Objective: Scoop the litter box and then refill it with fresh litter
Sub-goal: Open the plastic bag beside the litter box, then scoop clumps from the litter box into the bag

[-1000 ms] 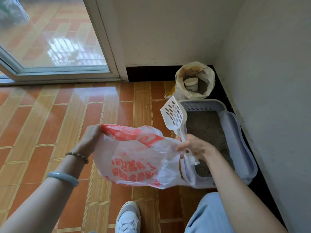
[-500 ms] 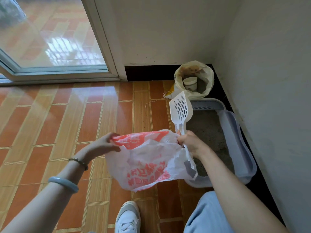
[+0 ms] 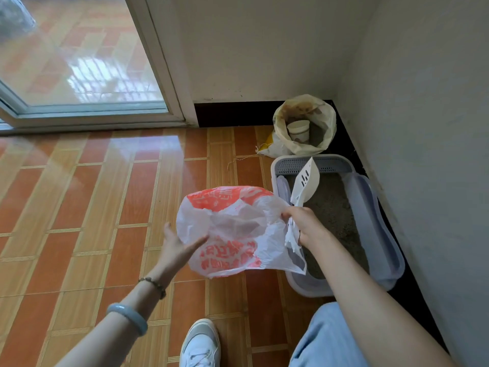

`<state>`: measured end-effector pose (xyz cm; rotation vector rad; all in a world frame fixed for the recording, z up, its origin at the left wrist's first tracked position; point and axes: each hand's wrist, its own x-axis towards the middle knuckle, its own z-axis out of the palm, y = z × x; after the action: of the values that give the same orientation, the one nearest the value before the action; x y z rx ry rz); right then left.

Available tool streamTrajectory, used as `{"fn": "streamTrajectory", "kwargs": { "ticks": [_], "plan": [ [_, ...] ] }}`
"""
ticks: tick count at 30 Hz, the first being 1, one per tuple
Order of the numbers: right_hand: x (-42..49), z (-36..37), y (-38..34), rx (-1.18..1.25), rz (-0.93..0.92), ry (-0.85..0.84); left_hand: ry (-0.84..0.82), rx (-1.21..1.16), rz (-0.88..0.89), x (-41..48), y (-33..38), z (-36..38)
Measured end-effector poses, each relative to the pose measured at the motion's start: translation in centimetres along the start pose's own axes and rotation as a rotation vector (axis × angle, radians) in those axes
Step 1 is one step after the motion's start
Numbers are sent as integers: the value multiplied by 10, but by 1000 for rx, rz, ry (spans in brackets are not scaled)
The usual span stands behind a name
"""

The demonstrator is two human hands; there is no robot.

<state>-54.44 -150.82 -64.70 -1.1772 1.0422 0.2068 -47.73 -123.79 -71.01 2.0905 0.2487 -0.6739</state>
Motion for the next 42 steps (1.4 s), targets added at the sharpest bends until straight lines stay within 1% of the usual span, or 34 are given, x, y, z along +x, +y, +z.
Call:
{"fn": "streamTrajectory", "kwargs": {
  "ticks": [2, 3, 4, 6, 8, 10, 12, 14, 15, 17, 20, 22, 25, 28, 31, 33, 35, 37, 42],
  "plan": [
    [-2, 2, -1, -6, 18, 10, -93, -45, -70, 3, -9, 6],
    [-1, 3, 0, -20, 24, 11, -104, -84, -45, 7, -11, 7],
    [0, 4, 0, -48, 28, 16, -90, -117, -9, 11, -9, 6],
    [0, 5, 1, -134, 16, 35, -8, -137, 106, 13, 5, 1],
    [0, 2, 1, -234, -30, 63, 100, -28, 251, 5, 32, -7],
    [-2, -3, 1, -311, -66, 71, 186, 136, 463, -1, 55, -16],
    [-3, -7, 2, -352, -58, 46, 188, 293, 658, -7, 71, -24],
    [-2, -10, 4, -383, -56, 31, 161, 492, 750, -3, 74, -27],
    [-2, -12, 4, -403, -64, 36, 146, 584, 759, 0, 74, -28],
    [-3, -18, 2, -418, -96, 45, 93, 699, 714, 10, 69, -27],
    [-7, -32, -1, -418, -133, -6, -12, 748, 588, 19, 65, -25],
    [-7, -45, 0, -442, -147, -16, -53, 755, 585, 21, 67, -26],
    [-4, -67, 2, -541, -169, 19, -93, 780, 643, 23, 83, -36],
    [2, -86, -3, -607, -178, 73, -134, 832, 667, 19, 115, -43],
    [6, -100, -6, -587, -158, 107, -212, 905, 727, 15, 150, -35],
    [9, -112, -4, -601, -160, 143, -284, 907, 795, 23, 163, -22],
    [10, -125, -2, -710, -147, 199, -324, 932, 878, 38, 166, -9],
    [13, -135, 3, -815, -89, 233, -334, 970, 940, 56, 160, 5],
    [21, -132, 14, -931, 13, 191, -423, 980, 972, 89, 146, 34]
  ]
}}
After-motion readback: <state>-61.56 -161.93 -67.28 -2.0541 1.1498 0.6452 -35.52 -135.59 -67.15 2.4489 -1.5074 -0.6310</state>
